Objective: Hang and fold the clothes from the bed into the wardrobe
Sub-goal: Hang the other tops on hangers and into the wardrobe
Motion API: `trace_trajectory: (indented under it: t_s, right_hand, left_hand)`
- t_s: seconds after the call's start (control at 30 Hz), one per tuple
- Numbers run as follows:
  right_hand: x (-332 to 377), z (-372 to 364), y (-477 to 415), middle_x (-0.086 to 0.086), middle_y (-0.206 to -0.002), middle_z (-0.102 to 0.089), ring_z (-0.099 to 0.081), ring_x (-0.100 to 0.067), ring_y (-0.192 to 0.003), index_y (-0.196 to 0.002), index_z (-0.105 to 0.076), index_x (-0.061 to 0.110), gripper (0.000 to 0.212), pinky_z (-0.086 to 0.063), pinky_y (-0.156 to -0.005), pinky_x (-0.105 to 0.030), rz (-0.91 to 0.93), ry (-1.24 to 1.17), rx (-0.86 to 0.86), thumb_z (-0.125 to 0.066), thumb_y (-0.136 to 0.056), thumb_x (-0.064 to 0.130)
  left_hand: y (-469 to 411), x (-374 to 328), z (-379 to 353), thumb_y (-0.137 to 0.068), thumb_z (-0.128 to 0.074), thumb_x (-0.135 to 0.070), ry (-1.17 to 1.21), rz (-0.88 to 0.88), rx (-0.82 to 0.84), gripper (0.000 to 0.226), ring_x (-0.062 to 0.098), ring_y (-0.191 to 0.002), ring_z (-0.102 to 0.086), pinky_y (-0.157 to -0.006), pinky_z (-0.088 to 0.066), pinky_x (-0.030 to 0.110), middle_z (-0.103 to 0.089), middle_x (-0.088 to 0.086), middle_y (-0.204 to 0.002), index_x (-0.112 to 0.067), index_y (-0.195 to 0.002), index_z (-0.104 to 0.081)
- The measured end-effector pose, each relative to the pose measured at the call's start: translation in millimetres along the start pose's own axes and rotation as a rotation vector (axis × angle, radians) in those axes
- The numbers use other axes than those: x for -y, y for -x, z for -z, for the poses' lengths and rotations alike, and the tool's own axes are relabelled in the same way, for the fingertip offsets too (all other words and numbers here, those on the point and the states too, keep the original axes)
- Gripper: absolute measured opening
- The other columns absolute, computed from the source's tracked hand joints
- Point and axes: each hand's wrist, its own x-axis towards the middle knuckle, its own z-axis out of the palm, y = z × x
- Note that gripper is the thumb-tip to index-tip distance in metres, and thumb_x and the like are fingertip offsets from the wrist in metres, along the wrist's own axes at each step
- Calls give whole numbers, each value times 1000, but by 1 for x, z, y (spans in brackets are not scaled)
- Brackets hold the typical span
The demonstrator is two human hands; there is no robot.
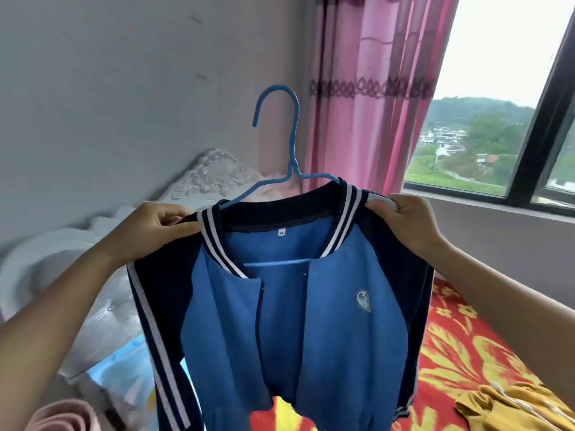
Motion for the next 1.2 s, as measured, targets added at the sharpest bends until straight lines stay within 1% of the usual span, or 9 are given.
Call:
trace_trajectory:
  t_s: [0.13, 0.37, 0.57, 0.63, 0.7, 0.83, 0.97, 1.03, 1.2]
  right_hand:
    - [21, -13, 29, 6, -39, -28, -28, -11, -44, -51, -39, 0, 59, -27, -49, -27, 58, -87, 122, -63, -82, 43]
    - [100, -39, 59, 6, -44, -34, -28, -6, -38, -58, -47, 2, 48, -27, -43, -21, 167, -237, 711, -59, -88, 38]
    - [203, -50, 99, 17, -104, -61, -55, -2, -98, -111, -59, 28, 32, -40, -80, -5, 456, -334, 1146, -39, -94, 45]
    - [248, -59, 119, 25, -98, -58, -52, 3, -95, -103, -57, 36, 24, -38, -79, -3, 555, -323, 1238, -36, -92, 43]
    - [282, -68, 138, 18, -94, -65, -55, 2, -88, -90, -61, 34, 25, -44, -79, -9, 566, -349, 1304, -40, -88, 47]
    - [368, -91, 196, -2, -99, -72, -65, -13, -91, -96, -71, 13, 49, -50, -92, -37, 543, -549, 1326, -57, -80, 58]
    - [441, -100, 252, -7, -81, -72, -66, -8, -72, -86, -71, 4, 29, -51, -75, -21, 390, -736, 1303, -58, -90, 29]
    - [483, -106, 285, -15, -82, -73, -69, -23, -78, -84, -71, 0, 31, -53, -77, -32, 302, -791, 1323, -60, -89, 29]
    - [558, -113, 339, -16, -83, -72, -68, -31, -80, -81, -71, 2, 29, -53, -81, -41, 170, -793, 1239, -63, -88, 29]
  left_hand:
    - [82, -6, 19, -84, -66, -13, 11, 91, -135, 22, 1, -74, -65, -78, -49, 19, -74, -7, -81, -33, -79, -73]
    - [204, -17, 53, -83, -67, -8, -169, 138, -613, 49, -19, -64, -55, -68, -38, -3, -61, -37, -65, -52, -61, -67]
    - [290, -27, 103, -86, -65, -13, -444, 265, -887, 6, 20, -81, -61, -75, -45, 24, -68, 1, -84, -15, -84, -70]
    - [329, -35, 126, -86, -64, -9, -562, 299, -989, 12, 26, -79, -59, -71, -42, 15, -67, 11, -85, 1, -90, -69]
    - [361, -44, 142, -86, -64, -5, -662, 321, -1069, 12, 23, -80, -55, -65, -36, 7, -64, 11, -86, 6, -91, -68]
    - [450, -62, 184, -87, -64, -7, -856, 434, -1231, 13, 30, -88, -56, -73, -31, 24, -63, 14, -88, 5, -91, -67]
    - [518, -58, 236, -89, -56, -31, -907, 582, -1214, 34, 37, -101, -53, -88, -38, 42, -65, 14, -98, 0, -98, -68]
    - [557, -49, 275, -88, -42, -49, -977, 676, -1109, 54, 38, -112, -48, -93, -38, 46, -62, 11, -115, -7, -113, -64]
    - [629, -22, 344, -96, -45, -38, -1003, 902, -951, 62, 33, -139, -18, -109, -26, 47, -22, 11, -155, -22, -150, -18]
